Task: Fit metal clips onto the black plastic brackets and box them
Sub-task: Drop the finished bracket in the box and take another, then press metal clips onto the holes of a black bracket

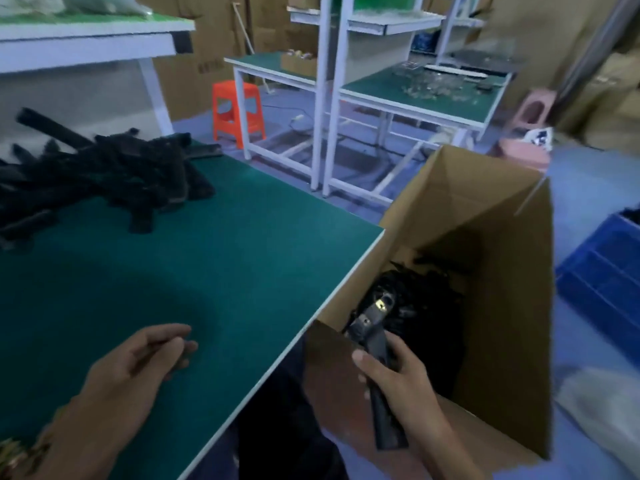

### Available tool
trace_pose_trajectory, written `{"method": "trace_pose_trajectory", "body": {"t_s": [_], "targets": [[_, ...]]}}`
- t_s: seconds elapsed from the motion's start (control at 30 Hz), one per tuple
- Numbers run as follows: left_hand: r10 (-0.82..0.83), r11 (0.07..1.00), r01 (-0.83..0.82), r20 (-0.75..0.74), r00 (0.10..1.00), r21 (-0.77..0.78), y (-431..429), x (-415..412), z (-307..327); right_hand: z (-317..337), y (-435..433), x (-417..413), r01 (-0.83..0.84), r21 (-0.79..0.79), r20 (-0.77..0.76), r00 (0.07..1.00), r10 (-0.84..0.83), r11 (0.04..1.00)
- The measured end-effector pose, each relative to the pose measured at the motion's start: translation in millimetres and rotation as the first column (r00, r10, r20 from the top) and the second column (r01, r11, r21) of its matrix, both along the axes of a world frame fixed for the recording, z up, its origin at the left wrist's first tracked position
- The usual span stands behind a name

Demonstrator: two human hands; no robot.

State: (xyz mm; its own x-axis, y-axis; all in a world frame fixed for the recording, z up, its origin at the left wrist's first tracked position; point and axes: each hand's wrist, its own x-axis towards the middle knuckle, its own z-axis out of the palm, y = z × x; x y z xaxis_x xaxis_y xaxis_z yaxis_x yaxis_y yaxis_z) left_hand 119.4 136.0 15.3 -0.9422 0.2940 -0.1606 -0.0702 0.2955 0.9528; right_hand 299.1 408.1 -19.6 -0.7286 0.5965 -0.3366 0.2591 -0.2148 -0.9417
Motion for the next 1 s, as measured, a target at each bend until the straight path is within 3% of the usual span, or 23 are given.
{"method": "trace_pose_trajectory", "body": {"t_s": [0.1, 0.17, 0.23, 0.27, 0.33, 0.47, 0.57, 0.67, 0.73, 0.83, 1.0], "targets": [[-0.026, 1.000, 0.026, -0.010, 1.000, 0.011, 13.0, -0.4, -2.2, 1.8, 74.6, 1.9, 0.143, 0.148, 0.043, 0.988, -0.151, 0.979], [-0.041, 0.999, 0.042, -0.015, 0.999, 0.017, 15.9, 0.8, -1.0, 3.2, 122.0, -6.5, 0.189, 0.275, 0.166, 0.957, -0.240, 0.943], [-0.048, 0.999, 0.048, -0.009, 0.999, 0.004, 12.0, 3.0, 1.4, 3.5, 150.7, -15.8, 0.086, 0.480, 0.375, 0.879, -0.293, 0.873], [-0.041, 0.999, 0.041, -0.008, 0.999, -0.002, 6.0, 1.7, 3.2, 3.4, 152.2, -23.3, 0.041, 0.548, 0.397, 0.866, -0.303, 0.835], [-0.010, 0.999, 0.009, -0.027, 1.000, -0.047, -10.9, -5.7, 6.9, 5.9, 131.7, -50.0, 0.011, 0.597, 0.313, 0.918, -0.245, 0.802], [0.147, 0.963, -0.176, -0.150, 0.978, -0.202, -66.7, -39.7, 7.5, 6.7, 40.0, -122.7, -0.116, 0.641, 0.058, 0.993, 0.103, 0.758], [0.335, 0.890, -0.382, -0.210, 0.918, -0.248, -112.6, -69.4, 2.9, 5.6, -46.4, -167.5, -0.277, 0.571, -0.062, 0.924, 0.378, 0.772], [0.503, 0.759, -0.584, -0.312, 0.806, -0.288, -158.4, -88.3, -8.3, 2.7, -115.8, -203.9, -0.470, 0.459, -0.076, 0.825, 0.560, 0.754], [0.563, 0.639, -0.679, -0.382, 0.733, -0.361, -186.1, -95.3, -16.8, -0.3, -144.9, -222.4, -0.497, 0.427, -0.080, 0.812, 0.579, 0.756], [0.591, 0.501, -0.733, -0.437, 0.678, -0.461, -219.1, -108.6, -26.1, -6.6, -162.8, -235.7, -0.429, 0.543, -0.030, 0.849, 0.527, 0.722], [0.579, 0.478, -0.648, -0.342, 0.740, -0.593, -239.9, -146.1, -32.8, -12.1, -164.7, -236.2, -0.359, 0.651, -0.030, 0.868, 0.495, 0.669]]}}
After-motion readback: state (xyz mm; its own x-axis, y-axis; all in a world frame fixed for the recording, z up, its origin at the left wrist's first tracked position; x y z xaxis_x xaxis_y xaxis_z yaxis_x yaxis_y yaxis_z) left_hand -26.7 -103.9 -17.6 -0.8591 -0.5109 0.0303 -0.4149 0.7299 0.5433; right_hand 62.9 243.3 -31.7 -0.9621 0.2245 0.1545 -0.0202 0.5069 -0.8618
